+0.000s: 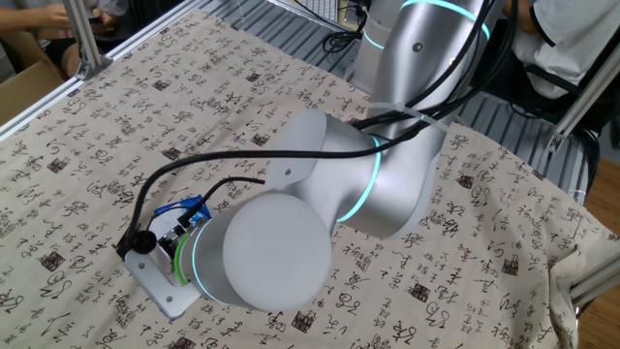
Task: Pull out a napkin
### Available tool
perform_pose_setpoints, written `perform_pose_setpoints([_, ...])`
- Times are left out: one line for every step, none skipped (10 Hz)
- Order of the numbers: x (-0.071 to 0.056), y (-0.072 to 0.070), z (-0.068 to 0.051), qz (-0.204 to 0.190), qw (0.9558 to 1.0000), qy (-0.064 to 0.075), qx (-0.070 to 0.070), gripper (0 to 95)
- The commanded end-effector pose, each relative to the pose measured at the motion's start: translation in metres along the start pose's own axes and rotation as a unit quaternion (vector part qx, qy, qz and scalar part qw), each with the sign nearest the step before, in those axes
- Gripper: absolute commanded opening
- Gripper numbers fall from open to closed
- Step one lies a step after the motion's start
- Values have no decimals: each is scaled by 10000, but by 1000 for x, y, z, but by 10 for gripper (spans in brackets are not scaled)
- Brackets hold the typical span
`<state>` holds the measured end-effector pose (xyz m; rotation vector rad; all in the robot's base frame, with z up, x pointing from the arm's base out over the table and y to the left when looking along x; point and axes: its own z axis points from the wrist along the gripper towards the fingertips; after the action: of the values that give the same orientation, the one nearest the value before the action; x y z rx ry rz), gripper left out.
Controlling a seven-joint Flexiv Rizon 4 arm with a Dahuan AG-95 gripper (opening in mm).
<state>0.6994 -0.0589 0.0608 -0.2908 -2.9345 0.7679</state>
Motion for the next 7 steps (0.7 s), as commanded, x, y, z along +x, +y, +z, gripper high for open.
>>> perform_pose_setpoints([0, 1, 1, 47, 9999, -12, 134, 0])
perform_pose_setpoints([0, 2, 1, 58, 9997, -30, 250, 0])
perform_pose_setpoints([0, 3, 1, 60, 9996, -25, 291, 0])
perform_pose_setpoints([0, 3, -2, 63, 9995, 6, 302, 0])
perform_pose_setpoints([0, 3, -3, 56, 9996, 8, 287, 0])
perform_pose_setpoints([-1, 1, -6, 26, 9997, 5, 227, 0])
perform_pose_setpoints([-1, -1, -9, 13, 9999, 3, 166, 0])
